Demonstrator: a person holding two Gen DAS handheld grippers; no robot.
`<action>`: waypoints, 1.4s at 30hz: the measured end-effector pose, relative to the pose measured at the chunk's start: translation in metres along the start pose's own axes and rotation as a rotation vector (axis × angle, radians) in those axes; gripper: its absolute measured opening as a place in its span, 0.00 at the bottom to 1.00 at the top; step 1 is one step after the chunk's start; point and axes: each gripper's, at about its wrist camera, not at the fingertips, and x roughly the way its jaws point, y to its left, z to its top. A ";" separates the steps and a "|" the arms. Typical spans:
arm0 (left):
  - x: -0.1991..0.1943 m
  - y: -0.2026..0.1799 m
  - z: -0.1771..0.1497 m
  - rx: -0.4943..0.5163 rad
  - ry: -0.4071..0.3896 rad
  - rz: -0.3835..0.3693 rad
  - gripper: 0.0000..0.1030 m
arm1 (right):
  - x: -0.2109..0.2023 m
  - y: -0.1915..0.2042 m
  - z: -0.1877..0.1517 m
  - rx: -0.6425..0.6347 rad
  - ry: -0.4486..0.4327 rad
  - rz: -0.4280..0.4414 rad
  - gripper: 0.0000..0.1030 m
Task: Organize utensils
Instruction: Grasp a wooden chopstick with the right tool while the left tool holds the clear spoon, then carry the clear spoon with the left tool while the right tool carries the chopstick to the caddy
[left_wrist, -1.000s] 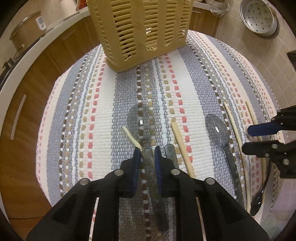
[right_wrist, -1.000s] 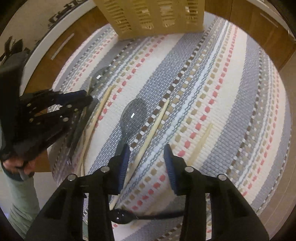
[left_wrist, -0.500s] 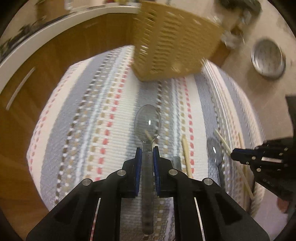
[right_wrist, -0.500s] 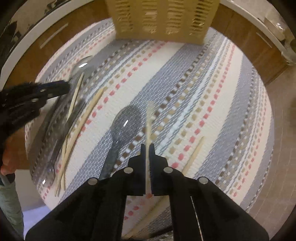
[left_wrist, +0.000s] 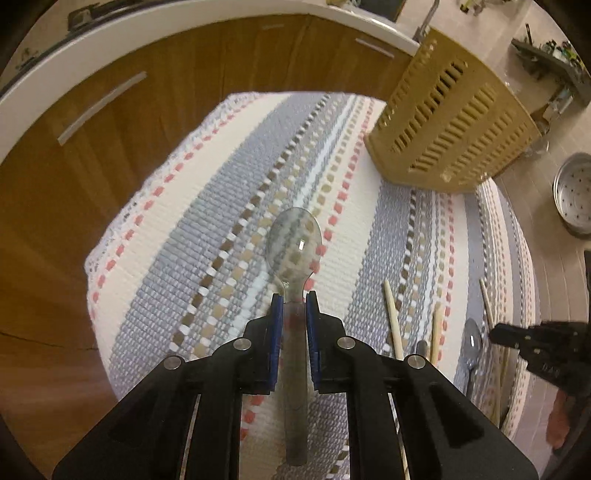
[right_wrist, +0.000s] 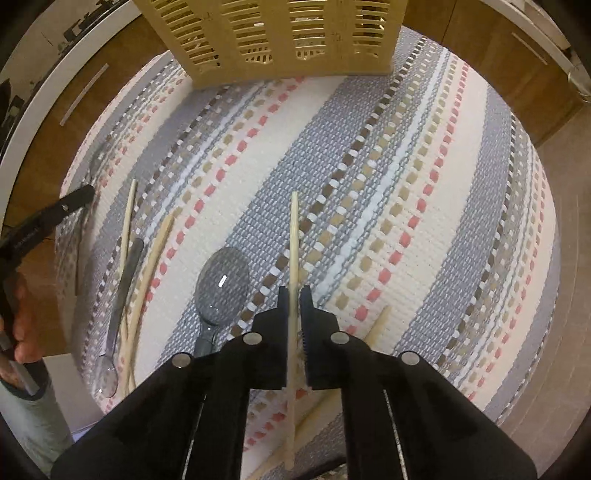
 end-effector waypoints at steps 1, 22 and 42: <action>0.000 -0.001 0.001 0.010 0.004 0.001 0.11 | -0.001 0.000 0.002 -0.009 0.005 -0.010 0.09; 0.010 -0.024 0.011 0.221 0.085 0.134 0.25 | 0.001 0.018 0.010 -0.079 0.024 -0.072 0.10; -0.110 -0.046 0.005 0.158 -0.482 -0.167 0.09 | -0.134 -0.014 -0.039 -0.118 -0.523 0.203 0.03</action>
